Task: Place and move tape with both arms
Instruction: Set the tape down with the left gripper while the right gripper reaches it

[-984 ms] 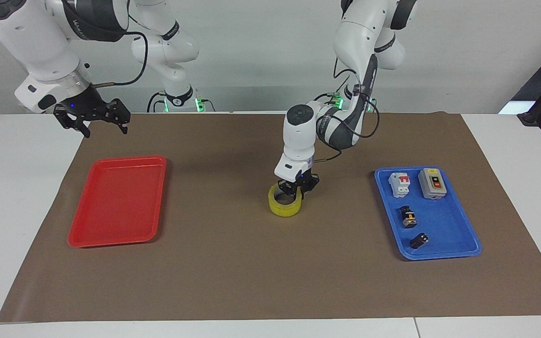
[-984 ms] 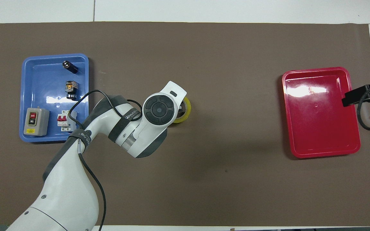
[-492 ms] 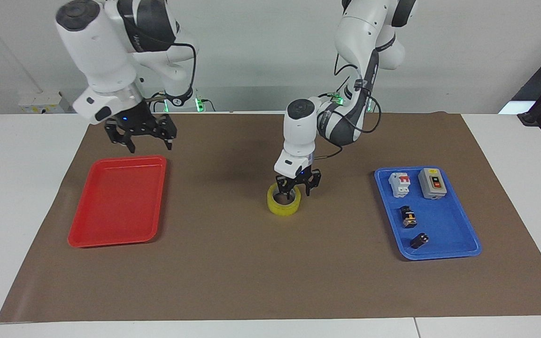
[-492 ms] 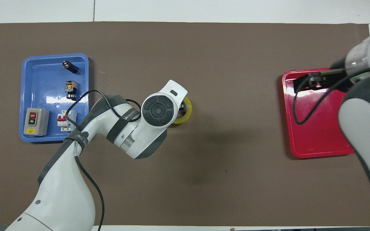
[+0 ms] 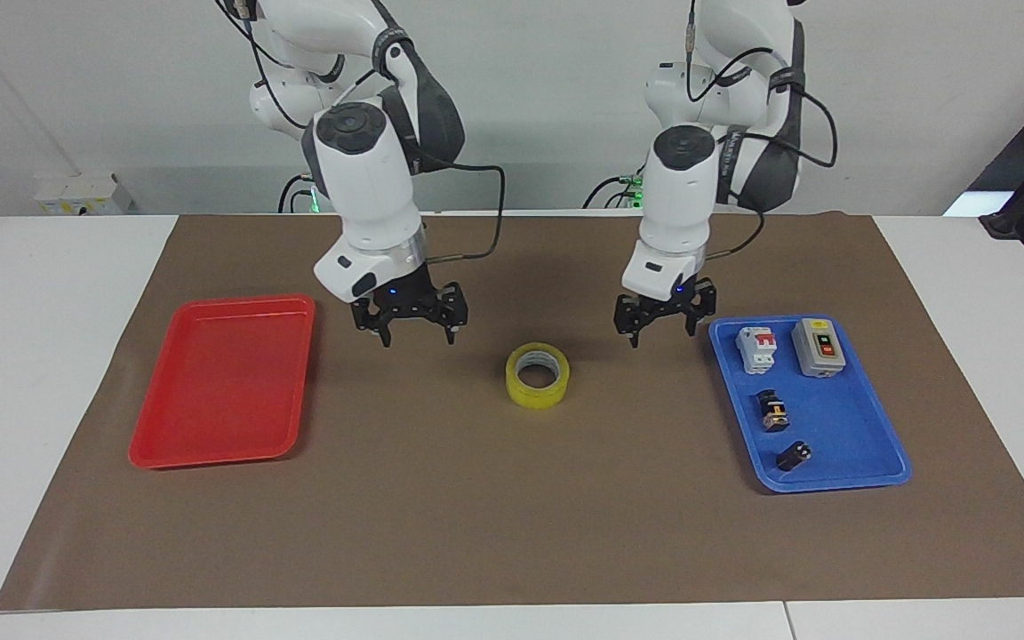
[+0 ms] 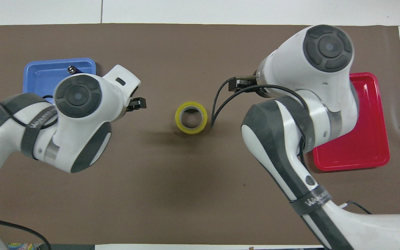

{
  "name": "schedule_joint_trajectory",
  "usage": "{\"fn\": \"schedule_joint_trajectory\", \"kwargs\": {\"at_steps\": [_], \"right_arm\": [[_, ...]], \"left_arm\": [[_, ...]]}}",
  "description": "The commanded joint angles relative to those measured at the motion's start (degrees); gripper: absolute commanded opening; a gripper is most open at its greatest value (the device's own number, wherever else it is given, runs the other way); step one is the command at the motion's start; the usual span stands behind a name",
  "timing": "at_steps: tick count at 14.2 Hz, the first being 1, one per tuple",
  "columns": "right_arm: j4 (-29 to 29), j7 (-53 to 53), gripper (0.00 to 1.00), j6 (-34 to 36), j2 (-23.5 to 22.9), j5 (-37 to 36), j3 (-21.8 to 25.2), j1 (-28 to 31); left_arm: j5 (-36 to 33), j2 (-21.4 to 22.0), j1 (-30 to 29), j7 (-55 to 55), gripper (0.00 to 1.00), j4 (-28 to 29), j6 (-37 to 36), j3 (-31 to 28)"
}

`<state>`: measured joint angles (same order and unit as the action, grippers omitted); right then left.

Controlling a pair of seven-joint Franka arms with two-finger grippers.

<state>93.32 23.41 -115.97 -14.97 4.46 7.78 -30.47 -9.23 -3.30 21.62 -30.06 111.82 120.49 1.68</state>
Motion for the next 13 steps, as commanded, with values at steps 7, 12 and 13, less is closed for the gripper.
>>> {"fn": "schedule_joint_trajectory", "kwargs": {"at_steps": [7,12,13], "right_arm": [[6.87,7.0,1.0,-13.22,-8.85,0.2,0.21,-9.07],[12.06,7.0,0.73,-17.71,-7.8,0.2,0.13,-9.35],[12.06,7.0,0.64,-17.97,-7.8,0.37,0.13,-9.35]], "left_arm": [[9.84,3.83,-16.34,26.63,1.0,-10.81,-16.32,-0.19],[13.09,3.56,-21.53,26.64,1.0,-18.22,-28.01,-0.28],[13.09,4.09,-22.15,26.72,1.0,-17.69,-28.9,-0.19]]}}
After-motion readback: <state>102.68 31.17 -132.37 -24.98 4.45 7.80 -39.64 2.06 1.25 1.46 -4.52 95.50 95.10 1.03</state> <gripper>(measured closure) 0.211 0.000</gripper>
